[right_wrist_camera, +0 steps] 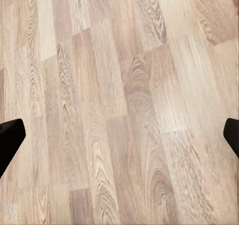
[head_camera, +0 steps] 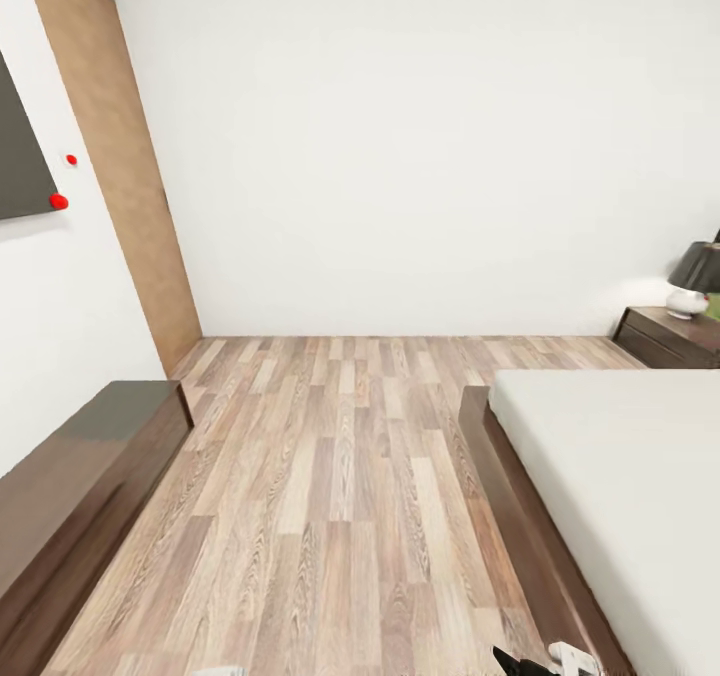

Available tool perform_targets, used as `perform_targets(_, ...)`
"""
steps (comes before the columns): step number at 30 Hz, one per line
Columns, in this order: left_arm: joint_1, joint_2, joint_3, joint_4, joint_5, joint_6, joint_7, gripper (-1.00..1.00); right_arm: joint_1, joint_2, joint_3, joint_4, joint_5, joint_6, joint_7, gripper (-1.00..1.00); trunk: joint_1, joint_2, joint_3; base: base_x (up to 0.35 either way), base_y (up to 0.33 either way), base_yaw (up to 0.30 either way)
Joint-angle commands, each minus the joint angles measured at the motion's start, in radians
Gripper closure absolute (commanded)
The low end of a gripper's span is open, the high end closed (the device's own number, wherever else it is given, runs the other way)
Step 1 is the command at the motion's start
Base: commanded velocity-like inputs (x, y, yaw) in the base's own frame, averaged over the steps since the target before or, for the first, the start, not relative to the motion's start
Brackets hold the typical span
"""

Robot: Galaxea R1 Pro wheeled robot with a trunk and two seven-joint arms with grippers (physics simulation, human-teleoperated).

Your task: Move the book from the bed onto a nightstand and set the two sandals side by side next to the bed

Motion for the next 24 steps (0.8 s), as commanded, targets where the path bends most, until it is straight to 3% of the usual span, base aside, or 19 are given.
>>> perform_targets(1, -0.001, 0.0, 0.007, 0.001, 0.003, -0.001, -0.006, -1.0, -0.002, 0.0, 0.008, 0.005, -0.008, -0.007, 0.005, -1.0, 0.0, -0.001, -0.001, 0.0, 0.0, -0.3)
perform_targets(24, -0.001, 0.0, 0.007, 0.001, 0.003, -0.001, -0.006, -1.0, -0.002, 0.001, 0.008, 0.005, -0.007, -0.007, 0.005, -1.0, 0.0, -0.001, -0.001, 0.0, 0.0, -0.3)
